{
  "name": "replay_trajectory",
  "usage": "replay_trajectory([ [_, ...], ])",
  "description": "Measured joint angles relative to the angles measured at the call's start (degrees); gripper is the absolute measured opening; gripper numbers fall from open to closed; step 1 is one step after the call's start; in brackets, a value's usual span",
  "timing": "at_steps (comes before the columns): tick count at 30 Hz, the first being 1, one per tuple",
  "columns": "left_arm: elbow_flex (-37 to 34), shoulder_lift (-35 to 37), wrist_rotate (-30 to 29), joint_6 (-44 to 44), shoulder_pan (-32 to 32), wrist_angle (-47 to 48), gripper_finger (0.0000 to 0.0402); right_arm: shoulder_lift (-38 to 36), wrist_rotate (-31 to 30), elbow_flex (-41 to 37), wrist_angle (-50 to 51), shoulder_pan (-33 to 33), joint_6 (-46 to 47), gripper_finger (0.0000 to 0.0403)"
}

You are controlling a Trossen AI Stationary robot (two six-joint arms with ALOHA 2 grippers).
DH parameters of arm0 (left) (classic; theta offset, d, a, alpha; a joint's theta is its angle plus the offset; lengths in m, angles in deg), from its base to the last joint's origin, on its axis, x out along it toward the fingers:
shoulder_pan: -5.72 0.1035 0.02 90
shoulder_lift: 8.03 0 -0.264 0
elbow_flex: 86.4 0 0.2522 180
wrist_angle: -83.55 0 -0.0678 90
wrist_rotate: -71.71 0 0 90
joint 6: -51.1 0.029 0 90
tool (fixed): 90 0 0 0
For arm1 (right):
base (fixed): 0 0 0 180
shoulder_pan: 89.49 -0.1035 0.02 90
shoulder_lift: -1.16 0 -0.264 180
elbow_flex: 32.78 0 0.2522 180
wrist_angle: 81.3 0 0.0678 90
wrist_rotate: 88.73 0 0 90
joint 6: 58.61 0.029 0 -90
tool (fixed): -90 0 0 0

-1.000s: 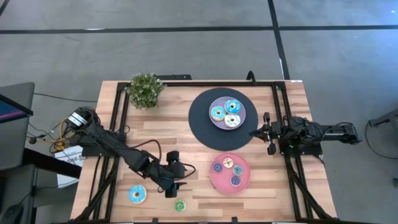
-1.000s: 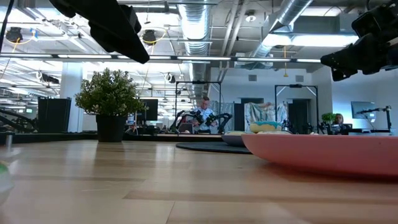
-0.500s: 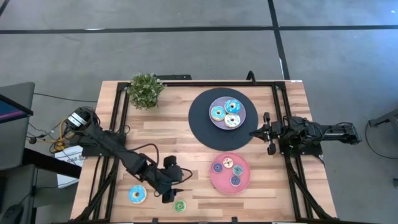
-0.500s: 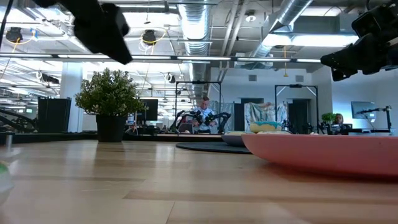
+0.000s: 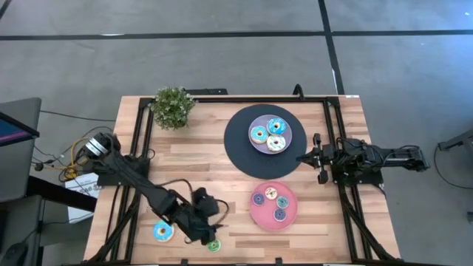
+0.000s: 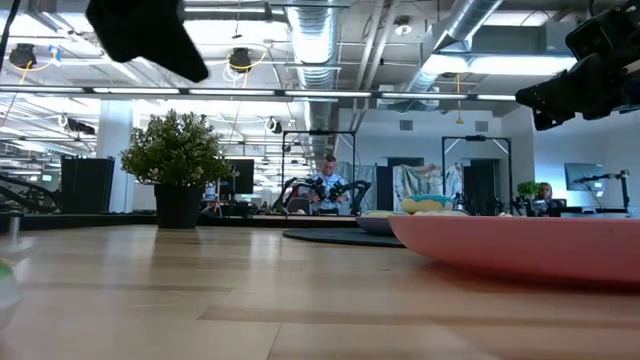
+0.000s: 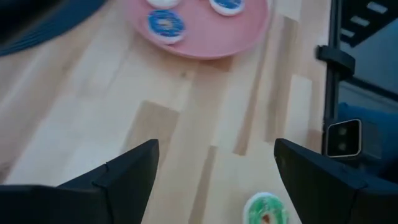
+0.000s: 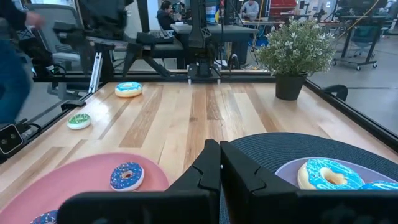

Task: Pick & Place donuts
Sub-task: Put the small green donut into the pink plate

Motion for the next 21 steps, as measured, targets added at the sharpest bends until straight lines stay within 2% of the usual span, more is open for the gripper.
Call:
replay_trajectory([
  [3, 6.4, -5.2, 2.2, 1.7, 0.1, 3.8, 0.0313, 0.0, 0.0, 0.0, 0.0, 0.0, 0.0, 0.0],
  [8, 20.3, -14.9, 5.6, 2.1, 0.0, 18.1, 0.0313, 0.0, 0.0, 0.0, 0.0, 0.0, 0.0, 0.0],
  [13, 31.4, -23.1, 6.1, 2.0, -1.3, 29.2, 0.0313, 0.0, 0.0, 0.0, 0.0, 0.0, 0.0, 0.0],
  [17, 35.4, -27.4, 7.3, 0.3, -2.6, 32.6, 0.0313, 0.0, 0.0, 0.0, 0.0, 0.0, 0.0, 0.0],
  [21, 35.7, -29.2, 7.4, -3.1, -3.7, 32.0, 0.0313, 0.0, 0.0, 0.0, 0.0, 0.0, 0.0, 0.0],
])
